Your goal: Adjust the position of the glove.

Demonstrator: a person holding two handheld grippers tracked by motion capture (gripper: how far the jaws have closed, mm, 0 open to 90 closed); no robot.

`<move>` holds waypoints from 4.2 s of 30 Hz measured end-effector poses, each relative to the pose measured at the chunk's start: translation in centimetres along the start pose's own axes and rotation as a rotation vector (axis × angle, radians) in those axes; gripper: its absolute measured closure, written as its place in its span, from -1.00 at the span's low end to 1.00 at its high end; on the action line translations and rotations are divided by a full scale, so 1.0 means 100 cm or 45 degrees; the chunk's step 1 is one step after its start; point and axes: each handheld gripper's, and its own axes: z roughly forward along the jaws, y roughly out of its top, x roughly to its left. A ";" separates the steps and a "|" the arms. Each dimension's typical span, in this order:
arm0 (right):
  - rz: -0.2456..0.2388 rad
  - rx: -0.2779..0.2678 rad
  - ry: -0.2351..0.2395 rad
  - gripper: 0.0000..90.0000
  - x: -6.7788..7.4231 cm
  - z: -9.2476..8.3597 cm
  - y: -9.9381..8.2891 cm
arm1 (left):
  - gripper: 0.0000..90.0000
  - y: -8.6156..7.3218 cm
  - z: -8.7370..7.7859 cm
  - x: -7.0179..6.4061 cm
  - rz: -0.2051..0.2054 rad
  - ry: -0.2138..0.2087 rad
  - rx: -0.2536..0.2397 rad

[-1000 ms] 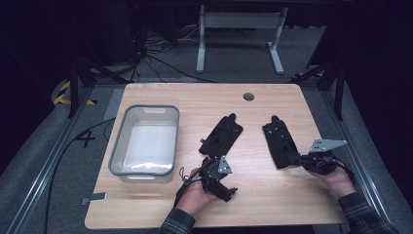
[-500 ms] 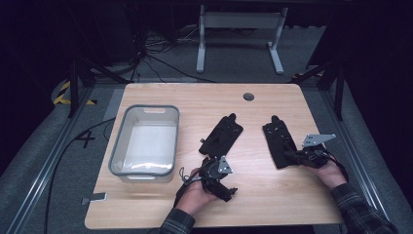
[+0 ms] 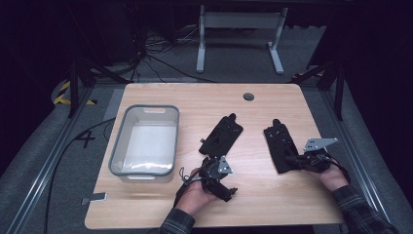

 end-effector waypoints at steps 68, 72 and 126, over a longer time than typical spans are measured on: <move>0.020 -0.025 -0.062 1.00 -0.013 -0.007 0.006 | -1.00 0.000 -0.001 -0.001 -0.006 -0.002 0.007; 0.034 0.000 -0.072 1.00 -0.018 -0.001 0.004 | -1.00 0.000 0.000 0.000 -0.001 -0.002 0.003; 0.238 -0.028 -0.291 -0.57 -0.045 -0.018 -0.034 | 0.49 0.029 -0.022 0.024 -0.159 0.181 -0.012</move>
